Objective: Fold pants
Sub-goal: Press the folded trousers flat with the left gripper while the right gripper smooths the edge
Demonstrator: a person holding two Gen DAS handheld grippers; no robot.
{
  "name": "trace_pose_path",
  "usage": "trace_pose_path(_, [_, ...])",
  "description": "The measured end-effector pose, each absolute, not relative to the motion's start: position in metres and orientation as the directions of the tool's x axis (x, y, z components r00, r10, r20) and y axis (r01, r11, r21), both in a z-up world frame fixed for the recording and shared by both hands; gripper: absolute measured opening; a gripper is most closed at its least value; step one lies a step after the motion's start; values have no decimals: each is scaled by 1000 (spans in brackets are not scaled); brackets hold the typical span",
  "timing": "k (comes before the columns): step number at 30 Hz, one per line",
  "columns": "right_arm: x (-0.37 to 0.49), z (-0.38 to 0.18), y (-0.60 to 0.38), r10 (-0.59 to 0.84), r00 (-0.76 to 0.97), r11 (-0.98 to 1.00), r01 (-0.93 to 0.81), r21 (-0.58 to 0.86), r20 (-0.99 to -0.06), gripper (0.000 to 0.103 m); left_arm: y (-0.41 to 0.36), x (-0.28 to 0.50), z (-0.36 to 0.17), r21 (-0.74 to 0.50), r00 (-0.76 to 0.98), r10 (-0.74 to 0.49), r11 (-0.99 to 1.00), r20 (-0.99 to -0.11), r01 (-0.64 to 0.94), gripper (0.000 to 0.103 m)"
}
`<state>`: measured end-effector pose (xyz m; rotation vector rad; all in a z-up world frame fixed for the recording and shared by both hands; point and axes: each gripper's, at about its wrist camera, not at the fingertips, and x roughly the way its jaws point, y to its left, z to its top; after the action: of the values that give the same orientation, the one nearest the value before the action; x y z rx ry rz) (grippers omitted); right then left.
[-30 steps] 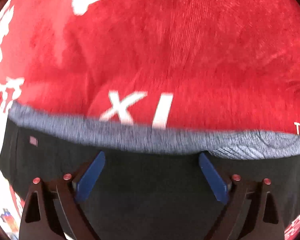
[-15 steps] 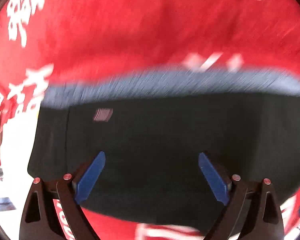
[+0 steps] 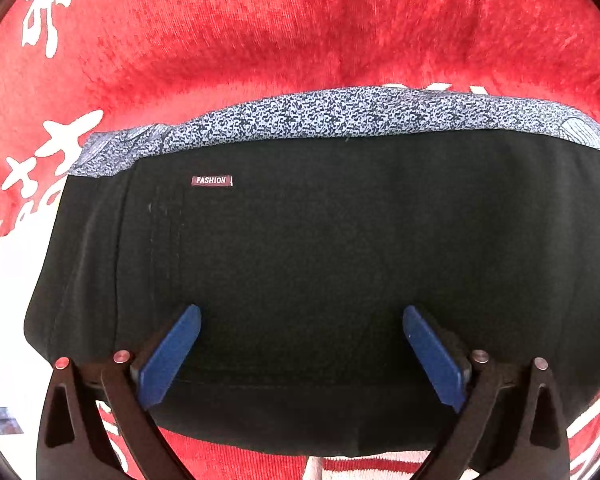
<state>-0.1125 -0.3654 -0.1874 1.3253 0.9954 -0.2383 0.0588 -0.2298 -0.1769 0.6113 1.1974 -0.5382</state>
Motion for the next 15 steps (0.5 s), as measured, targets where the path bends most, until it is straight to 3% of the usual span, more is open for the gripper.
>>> trace_pose_path(1, [-112,-187,-368,368,583,284,671,685,-724,19,-231,38,-164,148,277,-61,724,-959,673,101])
trace_pose_path(2, [-110,-187,-371,350,556,297,697,653,-753,8,-232,30,-158,146,268,-54,727,-962,671,101])
trace_pose_path(7, [-110,-150,-360,282,522,466,659,591,-805,6,-235,41,-169,152,272,-61,702,-960,695,101])
trace_pose_path(11, [-128,-184,-361,315,434,425,731,534,-844,1,-235,44,-170,170,284,-48,702,-958,692,101])
trace_pose_path(13, [-137,-178,-367,316,437,419,732,537,-842,7,-236,45,-163,138,235,-34,723,-971,677,100])
trace_pose_path(15, [-149,-161,-375,301,431,458,717,526,-851,9,-235,38,-149,73,188,-77,730,-979,680,93])
